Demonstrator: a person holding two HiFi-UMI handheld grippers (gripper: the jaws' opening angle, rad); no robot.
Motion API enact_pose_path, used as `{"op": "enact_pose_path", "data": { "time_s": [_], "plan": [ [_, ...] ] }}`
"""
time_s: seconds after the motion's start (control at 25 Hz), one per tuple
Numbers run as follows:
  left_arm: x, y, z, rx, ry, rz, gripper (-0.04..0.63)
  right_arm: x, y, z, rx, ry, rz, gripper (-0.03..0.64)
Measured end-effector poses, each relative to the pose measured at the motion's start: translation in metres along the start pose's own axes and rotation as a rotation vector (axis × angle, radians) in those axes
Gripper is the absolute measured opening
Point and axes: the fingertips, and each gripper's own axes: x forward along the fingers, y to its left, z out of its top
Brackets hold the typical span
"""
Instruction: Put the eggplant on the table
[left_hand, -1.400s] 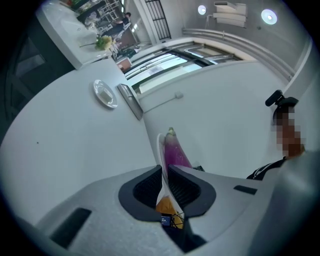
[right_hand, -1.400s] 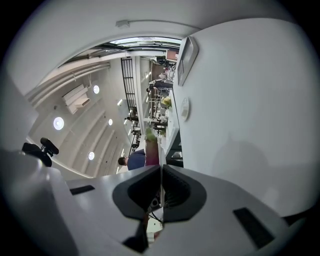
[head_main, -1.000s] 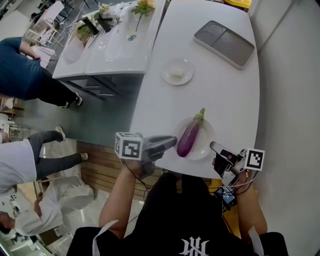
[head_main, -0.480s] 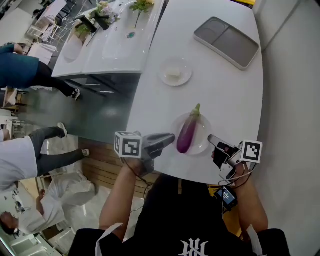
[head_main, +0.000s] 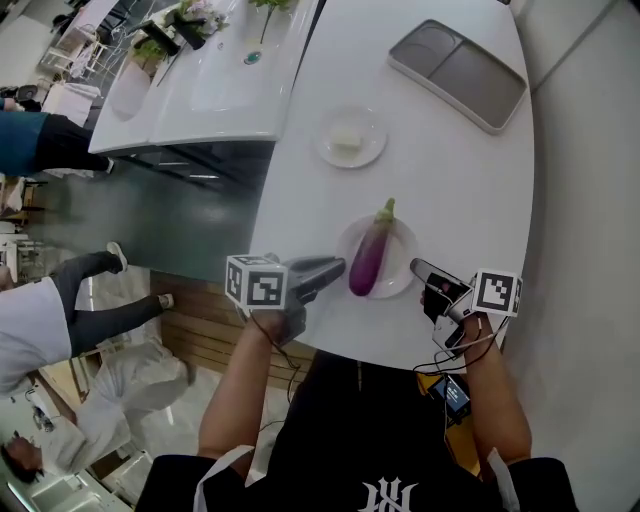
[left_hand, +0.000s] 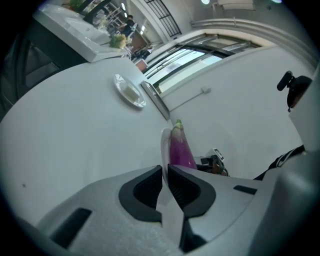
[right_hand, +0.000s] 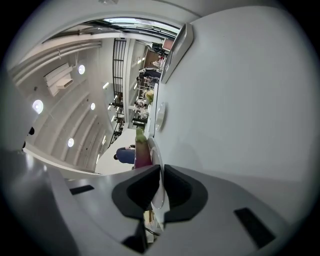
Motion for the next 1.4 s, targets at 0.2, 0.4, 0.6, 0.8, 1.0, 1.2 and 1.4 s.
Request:
{"op": "enact_pose_path", "data": {
  "time_s": [0.2, 0.4, 0.6, 0.8, 1.0, 1.2, 1.4],
  "plan": [
    [-0.001, 0.016, 0.005, 0.023, 0.012, 0.041, 0.032, 0.019, -0.002, 0.002, 0.003, 0.001, 0.005, 0.011],
    [-0.004, 0.026, 0.004, 0.043, 0.032, 0.078, 0.032, 0.028, -0.007, 0.001, -0.031, 0.013, -0.041, 0.011],
    [-0.007, 0.038, 0.005, 0.101, 0.067, 0.159, 0.032, 0.039, -0.008, 0.000, -0.082, 0.032, -0.071, 0.014],
    [-0.004, 0.043, 0.006, 0.121, 0.087, 0.190, 0.033, 0.042, -0.013, 0.002, -0.124, 0.035, -0.114, 0.015],
    [-0.004, 0.048, 0.007, 0.145, 0.104, 0.228, 0.036, 0.046, -0.013, 0.005, -0.197, 0.044, -0.165, 0.015],
    [0.000, 0.047, 0.007, 0.168, 0.118, 0.265, 0.046, 0.045, -0.015, 0.007, -0.314, 0.076, -0.257, 0.018],
    [0.003, 0.053, 0.010, 0.220, 0.144, 0.312, 0.055, 0.048, -0.019, 0.009, -0.416, 0.104, -0.317, 0.028]
  ]
}}
